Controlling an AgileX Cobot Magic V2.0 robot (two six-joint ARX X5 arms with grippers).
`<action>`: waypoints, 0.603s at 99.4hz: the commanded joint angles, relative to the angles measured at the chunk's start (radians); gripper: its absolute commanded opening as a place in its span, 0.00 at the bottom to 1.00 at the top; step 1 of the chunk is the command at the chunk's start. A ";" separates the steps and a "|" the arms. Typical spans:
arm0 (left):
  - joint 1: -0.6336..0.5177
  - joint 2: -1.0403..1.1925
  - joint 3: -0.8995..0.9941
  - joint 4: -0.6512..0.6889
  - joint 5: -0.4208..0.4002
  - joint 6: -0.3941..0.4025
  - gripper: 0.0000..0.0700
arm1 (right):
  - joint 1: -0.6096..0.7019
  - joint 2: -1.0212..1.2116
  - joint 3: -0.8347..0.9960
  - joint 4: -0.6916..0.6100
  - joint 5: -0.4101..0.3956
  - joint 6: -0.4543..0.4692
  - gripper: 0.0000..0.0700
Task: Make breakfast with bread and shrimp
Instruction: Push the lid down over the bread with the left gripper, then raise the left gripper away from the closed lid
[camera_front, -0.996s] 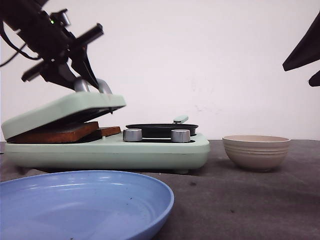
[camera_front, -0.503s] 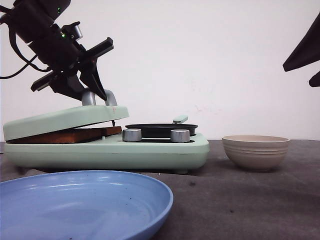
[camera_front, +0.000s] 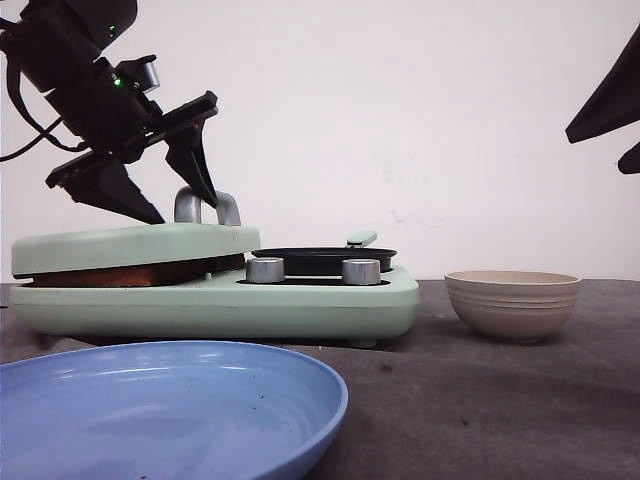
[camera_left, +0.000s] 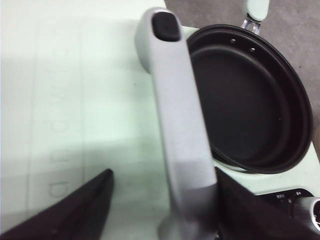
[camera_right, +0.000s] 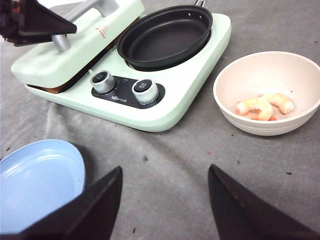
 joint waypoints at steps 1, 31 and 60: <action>0.003 0.003 0.011 -0.011 -0.015 0.008 0.69 | 0.005 0.003 0.002 0.008 0.000 0.005 0.48; 0.007 -0.098 0.098 -0.023 -0.016 0.066 0.69 | 0.005 0.002 0.002 0.009 0.000 0.005 0.48; 0.024 -0.261 0.122 -0.064 -0.021 0.171 0.68 | 0.005 0.002 0.002 0.009 -0.001 0.005 0.48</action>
